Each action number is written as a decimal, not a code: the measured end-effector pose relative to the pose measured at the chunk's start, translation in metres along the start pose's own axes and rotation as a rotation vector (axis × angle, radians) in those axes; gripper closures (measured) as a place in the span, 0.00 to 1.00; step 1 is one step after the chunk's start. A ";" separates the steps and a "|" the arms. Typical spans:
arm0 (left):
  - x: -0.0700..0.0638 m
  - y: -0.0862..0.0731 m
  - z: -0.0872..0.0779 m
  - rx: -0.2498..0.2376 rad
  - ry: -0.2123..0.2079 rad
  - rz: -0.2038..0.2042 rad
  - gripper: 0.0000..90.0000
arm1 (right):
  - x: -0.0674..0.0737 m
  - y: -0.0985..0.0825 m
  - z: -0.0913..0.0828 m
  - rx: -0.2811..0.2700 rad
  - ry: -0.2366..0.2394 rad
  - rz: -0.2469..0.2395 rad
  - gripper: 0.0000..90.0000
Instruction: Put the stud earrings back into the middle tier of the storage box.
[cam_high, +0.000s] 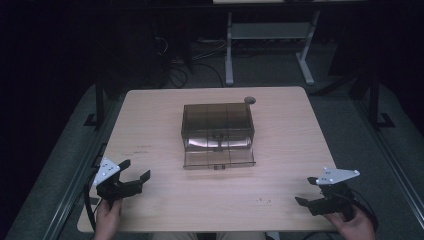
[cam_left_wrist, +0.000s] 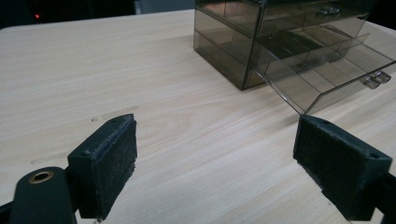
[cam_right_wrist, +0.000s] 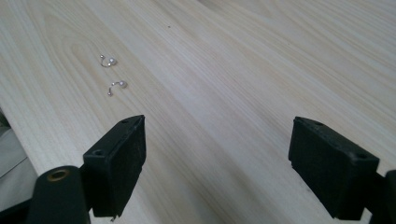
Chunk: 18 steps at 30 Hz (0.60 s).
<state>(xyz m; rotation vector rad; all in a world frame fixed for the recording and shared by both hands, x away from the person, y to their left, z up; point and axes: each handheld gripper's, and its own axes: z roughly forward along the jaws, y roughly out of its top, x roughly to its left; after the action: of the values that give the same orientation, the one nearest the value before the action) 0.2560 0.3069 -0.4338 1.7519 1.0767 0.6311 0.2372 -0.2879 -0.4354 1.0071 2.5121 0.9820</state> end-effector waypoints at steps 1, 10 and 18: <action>0.000 0.000 -0.001 0.002 0.001 0.005 0.15 | 0.001 0.002 0.001 -0.006 0.004 -0.003 0.20; 0.004 -0.001 0.000 -0.007 -0.003 -0.022 0.14 | 0.011 0.020 0.006 0.038 0.046 -0.029 0.20; 0.004 0.001 0.004 0.001 0.003 -0.017 0.14 | 0.017 0.036 0.006 0.056 0.088 -0.055 0.32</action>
<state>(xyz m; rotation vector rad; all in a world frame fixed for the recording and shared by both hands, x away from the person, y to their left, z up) 0.2618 0.3087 -0.4352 1.7413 1.0927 0.6226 0.2463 -0.2542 -0.4157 0.9237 2.6381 0.9646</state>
